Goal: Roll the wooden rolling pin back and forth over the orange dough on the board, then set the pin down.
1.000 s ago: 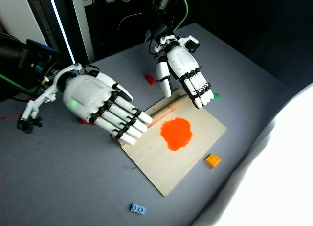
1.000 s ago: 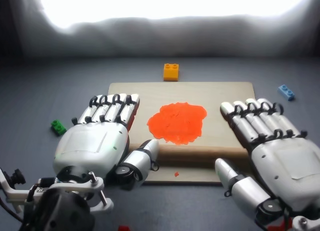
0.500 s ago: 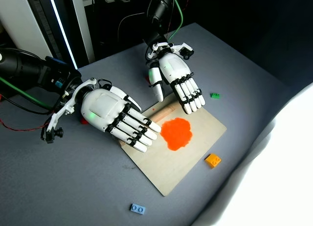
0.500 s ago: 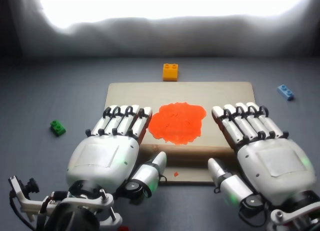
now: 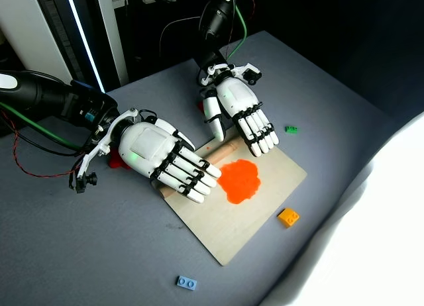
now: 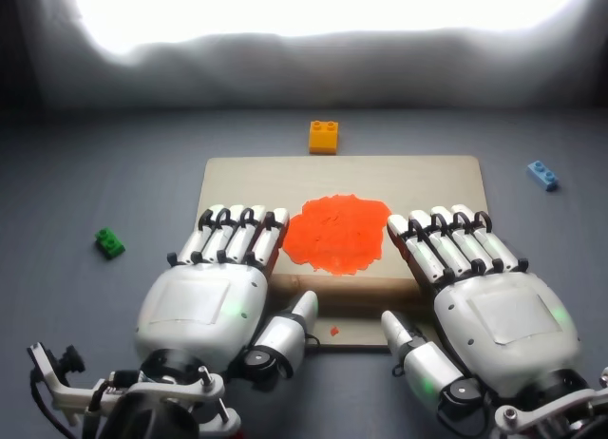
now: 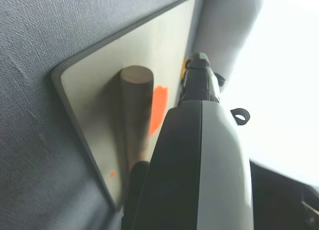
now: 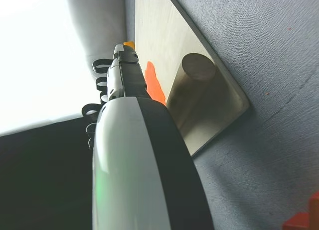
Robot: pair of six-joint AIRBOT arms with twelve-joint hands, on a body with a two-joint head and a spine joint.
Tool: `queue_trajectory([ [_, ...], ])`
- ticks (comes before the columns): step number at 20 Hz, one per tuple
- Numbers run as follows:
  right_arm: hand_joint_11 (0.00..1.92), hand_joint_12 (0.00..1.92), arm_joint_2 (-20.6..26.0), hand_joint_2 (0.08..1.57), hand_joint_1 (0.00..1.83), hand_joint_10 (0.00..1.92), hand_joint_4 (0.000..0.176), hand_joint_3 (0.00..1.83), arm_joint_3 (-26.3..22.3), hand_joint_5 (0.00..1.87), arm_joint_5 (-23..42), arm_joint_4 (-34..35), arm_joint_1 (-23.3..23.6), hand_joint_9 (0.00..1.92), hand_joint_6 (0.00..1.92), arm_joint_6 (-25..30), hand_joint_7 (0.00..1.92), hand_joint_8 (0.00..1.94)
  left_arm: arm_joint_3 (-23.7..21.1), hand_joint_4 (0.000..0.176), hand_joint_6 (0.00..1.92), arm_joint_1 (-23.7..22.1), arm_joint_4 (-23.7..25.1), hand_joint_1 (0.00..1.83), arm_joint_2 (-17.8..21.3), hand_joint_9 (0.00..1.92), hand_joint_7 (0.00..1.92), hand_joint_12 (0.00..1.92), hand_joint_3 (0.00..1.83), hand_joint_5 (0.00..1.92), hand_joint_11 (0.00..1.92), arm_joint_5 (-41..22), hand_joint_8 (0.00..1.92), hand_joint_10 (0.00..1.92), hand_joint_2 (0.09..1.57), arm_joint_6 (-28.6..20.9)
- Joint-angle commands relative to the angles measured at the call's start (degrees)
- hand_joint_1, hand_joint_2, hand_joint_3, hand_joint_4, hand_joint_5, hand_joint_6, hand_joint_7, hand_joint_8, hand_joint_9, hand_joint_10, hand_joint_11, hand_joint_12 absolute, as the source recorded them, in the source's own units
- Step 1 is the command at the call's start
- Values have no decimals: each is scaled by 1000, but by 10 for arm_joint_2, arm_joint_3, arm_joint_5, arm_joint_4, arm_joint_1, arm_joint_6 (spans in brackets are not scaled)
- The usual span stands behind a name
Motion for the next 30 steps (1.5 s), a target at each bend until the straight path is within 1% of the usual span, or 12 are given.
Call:
queue_trajectory([
  [1,0,0,-2,1571,0,0,0,123,6,39,49,-43,7,0,6,0,35,7,5,0,1,2,42,0,-3,0,21,0,79,27,0,-52,0,0,1571,1],
  [9,0,0,-11,1571,0,0,0,112,14,17,40,-43,15,0,0,1,30,2,16,0,4,8,42,0,-18,0,8,0,60,29,0,-52,3,0,1571,4],
  [14,0,0,-26,1571,0,0,0,139,17,2,42,-35,27,0,1,1,27,0,29,0,9,10,46,0,-26,0,5,0,49,35,0,-54,2,0,1568,-1],
  [16,0,0,-29,1571,0,0,0,129,18,10,40,-17,30,0,4,-1,22,0,33,0,4,8,47,0,-27,0,1,0,44,26,0,-54,0,0,1566,-1],
  [18,0,0,-30,1571,0,0,0,116,20,51,38,-14,30,0,20,0,39,6,37,0,18,7,47,0,-28,12,48,2,42,65,5,-54,17,5,1571,-4],
  [20,0,0,-30,1571,0,0,0,128,21,62,38,-14,31,0,22,5,59,12,40,0,16,6,47,0,-30,21,52,2,55,67,2,-54,13,7,1571,-7],
  [21,0,0,-30,1571,0,0,0,124,22,44,38,-14,31,0,13,6,47,5,41,0,16,6,47,0,-31,55,109,25,52,124,18,-54,7,10,1571,-9],
  [23,0,0,-30,1571,0,1,0,111,25,47,36,-13,32,4,13,9,59,8,41,0,11,5,47,0,-33,50,103,28,53,116,19,-54,3,7,1571,-9],
  [25,0,0,-30,1571,0,0,0,121,29,37,34,-12,33,0,7,13,23,0,42,0,4,5,47,0,-35,79,128,143,70,142,0,-54,2,4,1571,-9],
  [27,0,0,-29,1571,0,0,0,128,33,33,31,-9,32,0,5,16,35,8,43,0,6,4,47,0,-38,82,134,157,71,151,0,-54,3,4,1571,-9],
  [29,0,0,-29,1571,0,0,0,163,36,21,28,-9,31,0,2,19,30,4,45,0,1,3,47,0,-40,65,120,126,72,137,0,-54,3,2,1571,-9],
  [30,0,0,-28,1571,0,0,0,177,38,18,25,-9,30,0,1,22,21,0,46,0,1,2,47,0,-41,48,103,73,62,120,0,-54,3,2,1571,-9],
])
